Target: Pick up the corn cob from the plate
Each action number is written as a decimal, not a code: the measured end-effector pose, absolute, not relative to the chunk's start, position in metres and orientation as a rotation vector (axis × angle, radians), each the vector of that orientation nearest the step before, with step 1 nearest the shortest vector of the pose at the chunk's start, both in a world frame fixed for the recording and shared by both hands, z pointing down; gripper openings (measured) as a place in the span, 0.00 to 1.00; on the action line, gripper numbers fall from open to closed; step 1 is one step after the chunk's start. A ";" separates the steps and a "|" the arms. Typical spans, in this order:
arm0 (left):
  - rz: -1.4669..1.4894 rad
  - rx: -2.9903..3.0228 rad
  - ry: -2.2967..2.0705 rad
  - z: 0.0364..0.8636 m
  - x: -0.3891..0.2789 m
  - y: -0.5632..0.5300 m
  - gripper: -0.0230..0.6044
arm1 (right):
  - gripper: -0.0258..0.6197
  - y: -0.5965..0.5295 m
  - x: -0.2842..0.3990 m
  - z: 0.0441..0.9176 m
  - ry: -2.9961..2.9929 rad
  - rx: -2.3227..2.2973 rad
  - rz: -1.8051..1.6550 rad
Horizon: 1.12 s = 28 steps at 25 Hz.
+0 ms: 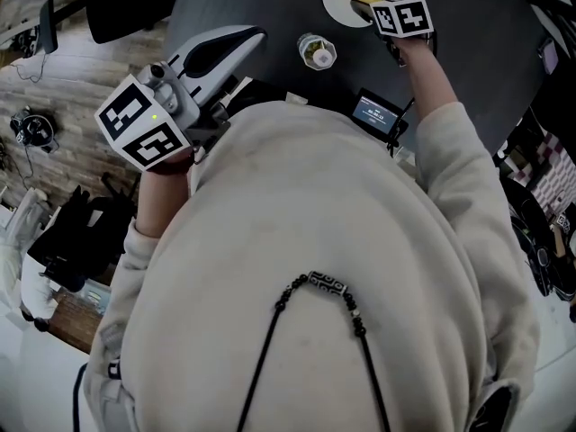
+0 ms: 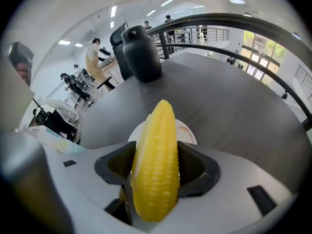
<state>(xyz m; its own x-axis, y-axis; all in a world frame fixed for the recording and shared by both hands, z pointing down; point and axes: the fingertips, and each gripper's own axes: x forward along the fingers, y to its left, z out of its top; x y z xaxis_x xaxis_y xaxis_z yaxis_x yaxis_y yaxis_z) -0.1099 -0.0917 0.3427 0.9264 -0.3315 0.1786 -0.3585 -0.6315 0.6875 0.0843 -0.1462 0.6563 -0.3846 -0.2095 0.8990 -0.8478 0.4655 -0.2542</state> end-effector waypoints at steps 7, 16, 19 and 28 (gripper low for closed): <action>0.042 2.398 -0.355 0.333 -0.100 -0.110 0.04 | 0.45 -0.157 0.091 0.603 -1.939 1.041 0.920; 0.077 2.511 -0.146 0.320 -0.057 -0.126 0.04 | 0.45 -0.154 0.129 0.498 -2.141 1.321 0.962; 0.104 2.549 -0.067 0.314 -0.042 -0.125 0.04 | 0.45 -0.142 0.140 0.463 -2.168 1.397 0.923; 0.161 2.659 0.141 0.291 0.002 -0.123 0.04 | 0.45 -0.110 0.141 0.366 -2.350 1.614 0.905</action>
